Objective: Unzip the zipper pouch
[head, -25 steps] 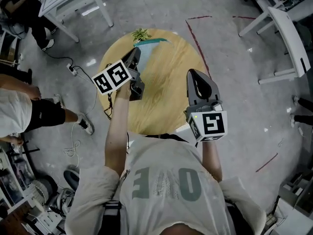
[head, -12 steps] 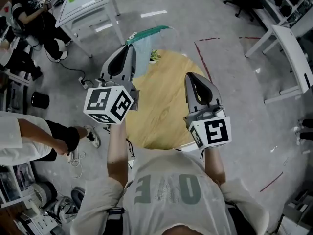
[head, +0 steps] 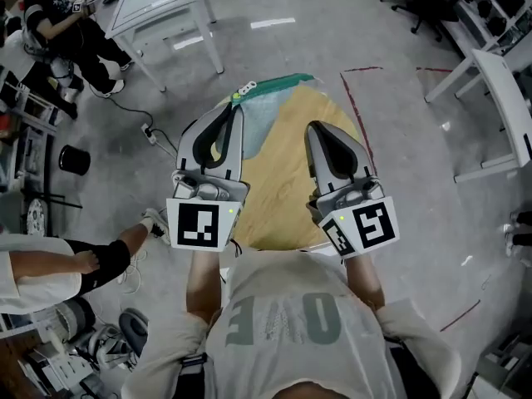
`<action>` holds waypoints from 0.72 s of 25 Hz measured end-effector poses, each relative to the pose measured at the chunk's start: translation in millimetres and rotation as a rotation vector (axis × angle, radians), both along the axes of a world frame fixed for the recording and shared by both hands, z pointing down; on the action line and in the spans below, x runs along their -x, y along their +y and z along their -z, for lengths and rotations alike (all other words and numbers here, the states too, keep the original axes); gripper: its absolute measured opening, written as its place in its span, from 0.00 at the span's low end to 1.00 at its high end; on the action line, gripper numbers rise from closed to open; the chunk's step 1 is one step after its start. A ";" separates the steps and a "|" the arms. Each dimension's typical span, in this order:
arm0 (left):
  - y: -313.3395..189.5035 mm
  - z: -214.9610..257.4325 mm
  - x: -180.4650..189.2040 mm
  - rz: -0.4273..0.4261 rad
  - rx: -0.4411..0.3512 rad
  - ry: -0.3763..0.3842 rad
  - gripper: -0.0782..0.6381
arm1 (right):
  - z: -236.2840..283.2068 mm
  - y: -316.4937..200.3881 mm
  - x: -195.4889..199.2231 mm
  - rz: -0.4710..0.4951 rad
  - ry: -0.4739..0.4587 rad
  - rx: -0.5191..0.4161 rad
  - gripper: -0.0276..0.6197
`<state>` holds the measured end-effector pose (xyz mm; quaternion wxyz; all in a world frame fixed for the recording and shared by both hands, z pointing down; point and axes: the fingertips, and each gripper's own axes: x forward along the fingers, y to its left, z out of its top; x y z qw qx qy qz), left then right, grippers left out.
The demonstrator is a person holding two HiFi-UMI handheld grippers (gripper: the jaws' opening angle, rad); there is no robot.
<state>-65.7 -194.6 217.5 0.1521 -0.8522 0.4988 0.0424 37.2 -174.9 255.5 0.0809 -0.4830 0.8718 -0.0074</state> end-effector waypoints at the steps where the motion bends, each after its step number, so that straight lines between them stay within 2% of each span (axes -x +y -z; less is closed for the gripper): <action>1: 6.6 -2.5 -1.8 -0.006 -0.007 -0.007 0.15 | -2.0 2.8 0.4 0.006 -0.018 0.009 0.09; 4: 17.5 -7.3 -6.2 -0.029 -0.014 -0.012 0.15 | -4.5 5.9 1.8 0.007 -0.022 0.024 0.09; 18: 28.7 -19.6 3.3 -0.010 0.023 -0.014 0.15 | -3.5 12.9 11.8 0.016 -0.045 0.034 0.09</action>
